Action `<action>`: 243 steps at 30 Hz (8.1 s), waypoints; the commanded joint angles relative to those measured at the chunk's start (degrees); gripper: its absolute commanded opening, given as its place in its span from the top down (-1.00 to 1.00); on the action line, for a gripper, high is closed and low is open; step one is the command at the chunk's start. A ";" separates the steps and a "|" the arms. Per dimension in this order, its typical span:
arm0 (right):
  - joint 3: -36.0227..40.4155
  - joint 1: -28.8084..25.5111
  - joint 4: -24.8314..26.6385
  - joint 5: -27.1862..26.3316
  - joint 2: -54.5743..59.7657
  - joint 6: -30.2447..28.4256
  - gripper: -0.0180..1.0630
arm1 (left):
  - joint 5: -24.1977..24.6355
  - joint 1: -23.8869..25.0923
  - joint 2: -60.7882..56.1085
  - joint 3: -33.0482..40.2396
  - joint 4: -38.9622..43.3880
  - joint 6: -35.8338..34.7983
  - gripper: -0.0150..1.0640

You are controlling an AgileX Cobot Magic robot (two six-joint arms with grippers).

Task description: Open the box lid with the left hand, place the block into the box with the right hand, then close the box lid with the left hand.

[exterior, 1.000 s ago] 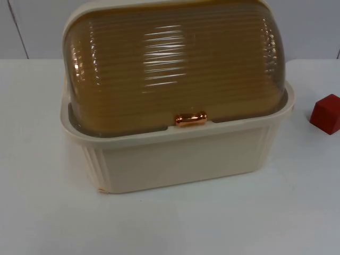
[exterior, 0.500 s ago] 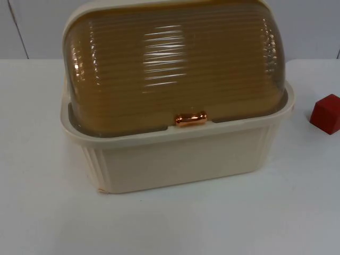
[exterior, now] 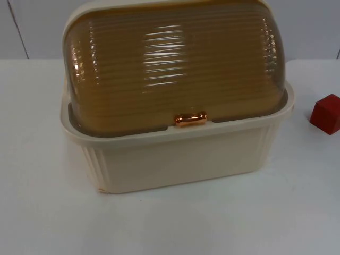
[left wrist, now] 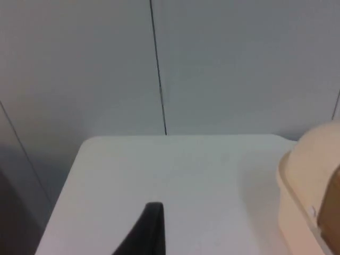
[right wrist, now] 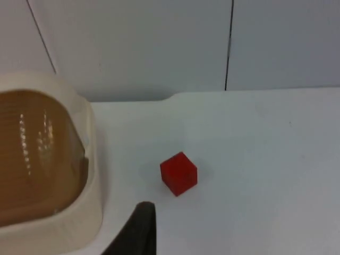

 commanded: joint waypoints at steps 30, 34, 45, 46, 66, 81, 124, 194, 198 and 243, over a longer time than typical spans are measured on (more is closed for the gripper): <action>-2.18 -0.12 -7.73 -10.10 14.59 2.93 -0.97 | -6.58 -32.25 32.76 -0.92 17.43 10.87 -0.96; -2.18 -0.12 -7.86 -10.47 14.72 2.93 -0.97 | -6.46 -38.42 35.82 -0.92 21.65 10.87 -0.96; -2.18 -0.12 -7.88 -10.57 14.72 2.93 -0.97 | -6.50 -51.26 48.55 -0.92 34.47 10.46 -0.96; -2.18 -0.12 -8.00 -10.57 14.72 2.77 -0.97 | -6.68 -52.49 49.45 -0.92 36.05 10.46 -0.96; -2.18 -0.12 -10.62 -11.82 14.72 2.51 -0.97 | -16.05 -56.43 62.41 -12.19 35.17 7.83 -0.96; -2.18 -0.12 -10.63 -12.92 14.72 2.51 -0.97 | -8.38 -65.61 68.34 -4.22 76.39 -34.35 -0.89; -2.18 -0.12 -10.50 -12.69 14.72 2.51 -0.97 | -17.42 -58.87 74.12 -4.22 67.80 -26.35 0.98; -2.18 -0.12 -10.38 -12.24 14.72 2.74 -0.97 | -10.34 -52.81 72.55 -6.41 69.45 -21.82 0.98; -2.18 -0.12 -10.38 -12.24 14.72 2.74 -0.97 | -10.56 -50.88 71.12 -8.83 64.09 -12.97 0.98; -2.18 -0.12 -10.24 -12.24 14.72 2.74 -0.97 | -22.03 -13.00 48.95 -37.43 -10.96 12.58 0.98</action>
